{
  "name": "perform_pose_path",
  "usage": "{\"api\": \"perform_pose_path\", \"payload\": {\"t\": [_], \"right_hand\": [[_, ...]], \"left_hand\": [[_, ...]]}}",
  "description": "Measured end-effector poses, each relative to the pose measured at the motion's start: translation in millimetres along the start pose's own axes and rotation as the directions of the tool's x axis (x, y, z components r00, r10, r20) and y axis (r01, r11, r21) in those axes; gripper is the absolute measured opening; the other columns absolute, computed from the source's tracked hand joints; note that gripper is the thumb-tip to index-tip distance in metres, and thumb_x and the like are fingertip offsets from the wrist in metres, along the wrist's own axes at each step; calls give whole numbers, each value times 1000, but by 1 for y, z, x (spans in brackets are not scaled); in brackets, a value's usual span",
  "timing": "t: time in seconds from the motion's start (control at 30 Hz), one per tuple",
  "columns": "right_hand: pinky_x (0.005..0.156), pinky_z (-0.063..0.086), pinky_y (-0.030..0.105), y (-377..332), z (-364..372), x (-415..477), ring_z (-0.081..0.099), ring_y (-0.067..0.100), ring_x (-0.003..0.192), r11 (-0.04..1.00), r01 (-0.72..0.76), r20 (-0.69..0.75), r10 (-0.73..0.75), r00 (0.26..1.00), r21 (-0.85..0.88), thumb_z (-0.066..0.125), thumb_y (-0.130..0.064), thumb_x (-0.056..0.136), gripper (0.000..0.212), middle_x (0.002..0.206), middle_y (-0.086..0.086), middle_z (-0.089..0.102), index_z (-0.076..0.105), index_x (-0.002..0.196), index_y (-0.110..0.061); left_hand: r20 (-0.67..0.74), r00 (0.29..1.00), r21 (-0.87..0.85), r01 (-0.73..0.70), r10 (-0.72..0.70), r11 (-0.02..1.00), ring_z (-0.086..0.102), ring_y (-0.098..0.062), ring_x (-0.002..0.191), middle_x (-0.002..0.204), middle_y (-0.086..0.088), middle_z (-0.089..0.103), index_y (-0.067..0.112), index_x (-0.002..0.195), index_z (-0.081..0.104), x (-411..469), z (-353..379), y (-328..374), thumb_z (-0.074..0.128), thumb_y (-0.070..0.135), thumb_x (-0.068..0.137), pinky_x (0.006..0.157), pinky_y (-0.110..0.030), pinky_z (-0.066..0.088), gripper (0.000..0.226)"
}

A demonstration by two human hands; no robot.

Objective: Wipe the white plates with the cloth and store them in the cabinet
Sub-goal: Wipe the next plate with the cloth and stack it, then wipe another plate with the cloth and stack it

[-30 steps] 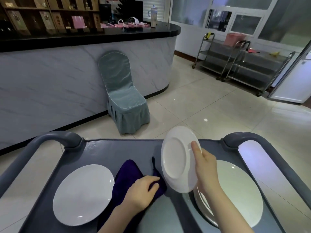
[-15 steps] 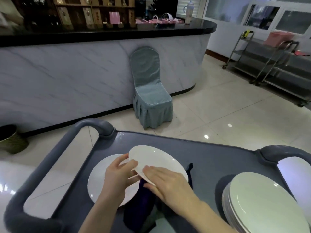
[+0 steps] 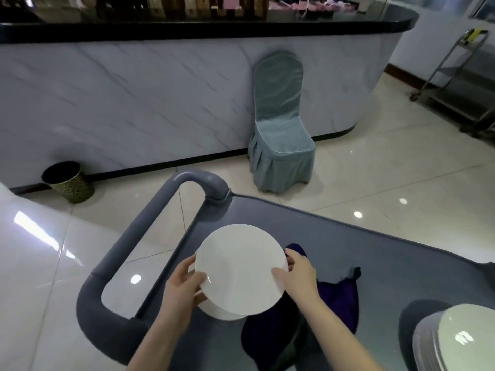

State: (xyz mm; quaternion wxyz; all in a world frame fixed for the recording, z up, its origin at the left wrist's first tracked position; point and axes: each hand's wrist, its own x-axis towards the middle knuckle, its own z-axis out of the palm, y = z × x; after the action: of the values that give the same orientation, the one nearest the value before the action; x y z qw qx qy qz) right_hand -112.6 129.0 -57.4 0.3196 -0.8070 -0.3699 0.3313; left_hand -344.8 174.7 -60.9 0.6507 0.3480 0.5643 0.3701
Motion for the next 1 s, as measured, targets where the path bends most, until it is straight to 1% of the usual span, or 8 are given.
{"api": "perform_pose_path", "payload": {"t": [0.07, 0.2, 0.3, 0.43, 0.57, 0.83, 0.93, 1.0], "right_hand": [[79, 51, 35, -2, 15, 4, 61, 26, 93, 1000, -7, 14, 7, 1000, -17, 67, -6, 73, 25, 92, 6, 68, 72, 97, -13], [60, 35, 13, -4, 35, 9, 51, 16, 77, 994, 4, 0, -4, 1000, -109, 65, -3, 76, 20, 91, 6, 54, 69, 94, -11], [57, 31, 10, 1, 44, 12, 50, 13, 75, 986, 19, -12, -21, 1000, -166, 62, -2, 76, 23, 92, 4, 54, 68, 94, -14], [61, 35, 6, 6, 45, 10, 47, 6, 73, 979, 50, -18, -54, 998, -199, 62, 1, 79, 32, 93, 2, 51, 70, 107, -15], [61, 34, 7, 8, 46, 10, 48, 11, 77, 971, 67, -29, -76, 997, -231, 61, 3, 79, 36, 93, 2, 50, 69, 110, -14], [65, 38, 26, 10, 50, 18, 50, 22, 86, 947, 55, -23, -65, 998, -318, 58, 2, 78, 27, 95, 3, 51, 66, 101, -10], [69, 36, 25, 14, 47, 19, 50, 23, 90, 954, 68, 20, -64, 998, -293, 59, 2, 77, 31, 98, 3, 50, 68, 104, -12], [74, 38, 21, 14, 43, 18, 52, 22, 92, 971, 81, 45, -73, 996, -225, 62, 2, 79, 38, 102, 2, 49, 69, 113, -13]], "left_hand": [[-5, 999, 87, -40, 40, 995, 65, -24, 103, 109, 1, 71, 23, 120, 64, 6, -8, -1, 56, -1, 89, 67, -30, 55, 40], [17, 985, 398, -163, 170, 903, 65, -15, 95, 108, -1, 67, 31, 116, 66, 22, -25, -4, 68, 17, 78, 77, -24, 53, 40], [4, 977, 570, -177, 213, 803, 58, -13, 85, 98, -8, 56, 29, 113, 69, 30, -31, -9, 68, 8, 77, 73, -18, 44, 42], [1, 977, 605, -170, 213, 778, 56, -13, 79, 95, -11, 55, 28, 108, 70, 31, -33, -16, 67, 0, 76, 69, -14, 40, 43], [-40, 978, 587, -141, 203, 797, 54, -13, 81, 95, -3, 47, 24, 118, 66, 28, -30, -21, 65, -3, 80, 72, -9, 37, 46], [-62, 967, 642, -152, 249, 751, 53, -13, 82, 94, 3, 44, 17, 132, 61, 24, -24, -26, 63, -2, 86, 79, -12, 36, 49], [-54, 963, 682, -157, 264, 714, 50, -11, 79, 92, 4, 42, 15, 133, 60, 23, -23, -27, 62, -2, 87, 74, -8, 35, 49], [-59, 962, 704, -150, 267, 695, 50, -11, 80, 94, 3, 41, 14, 135, 57, 22, -21, -26, 62, 0, 88, 76, -11, 36, 49]]}}
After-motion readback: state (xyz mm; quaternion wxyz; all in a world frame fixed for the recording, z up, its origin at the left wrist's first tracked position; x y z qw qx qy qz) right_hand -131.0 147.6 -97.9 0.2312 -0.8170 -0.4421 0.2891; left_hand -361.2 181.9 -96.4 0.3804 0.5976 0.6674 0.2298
